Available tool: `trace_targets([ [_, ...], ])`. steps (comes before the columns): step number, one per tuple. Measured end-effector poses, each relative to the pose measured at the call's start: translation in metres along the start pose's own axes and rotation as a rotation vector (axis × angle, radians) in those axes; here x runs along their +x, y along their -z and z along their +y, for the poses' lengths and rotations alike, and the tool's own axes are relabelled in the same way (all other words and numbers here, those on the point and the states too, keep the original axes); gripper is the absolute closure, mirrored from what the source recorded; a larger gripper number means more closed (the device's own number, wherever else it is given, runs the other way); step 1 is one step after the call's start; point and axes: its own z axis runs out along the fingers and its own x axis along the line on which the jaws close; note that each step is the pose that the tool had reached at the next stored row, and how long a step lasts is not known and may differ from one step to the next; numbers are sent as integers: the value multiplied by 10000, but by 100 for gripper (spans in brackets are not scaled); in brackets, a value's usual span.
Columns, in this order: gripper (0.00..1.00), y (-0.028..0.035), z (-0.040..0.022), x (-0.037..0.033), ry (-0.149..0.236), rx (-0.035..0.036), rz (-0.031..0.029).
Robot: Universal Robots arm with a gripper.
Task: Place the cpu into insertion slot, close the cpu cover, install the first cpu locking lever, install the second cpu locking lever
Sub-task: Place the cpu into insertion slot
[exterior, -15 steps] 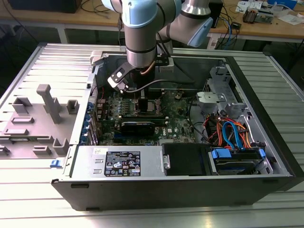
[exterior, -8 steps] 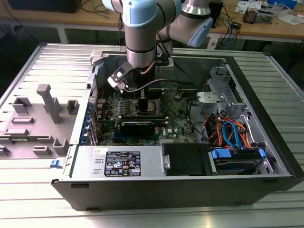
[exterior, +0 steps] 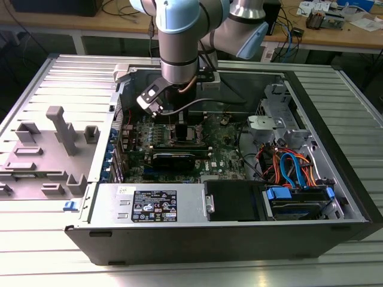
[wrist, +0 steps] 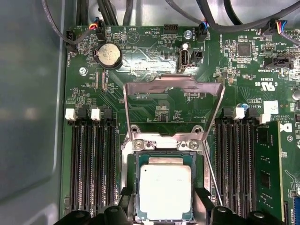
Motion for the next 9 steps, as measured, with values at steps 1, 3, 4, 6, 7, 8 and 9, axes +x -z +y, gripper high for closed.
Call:
trace_targets([
  [1, 38, 0, 1, 0, 0, 0, -2],
  [3, 38, -1, 1, -6, 8, -1, -4],
  [4, 38, -1, 1, -8, 32, -1, -8],
  [6, 38, -1, 1, -14, 92, -2, -20],
  [7, 38, -1, 1, -17, 125, -4, -27],
  [8, 38, -1, 1, -20, 156, -4, -35],
  [9, 38, -1, 1, -21, 172, -4, -40],
])
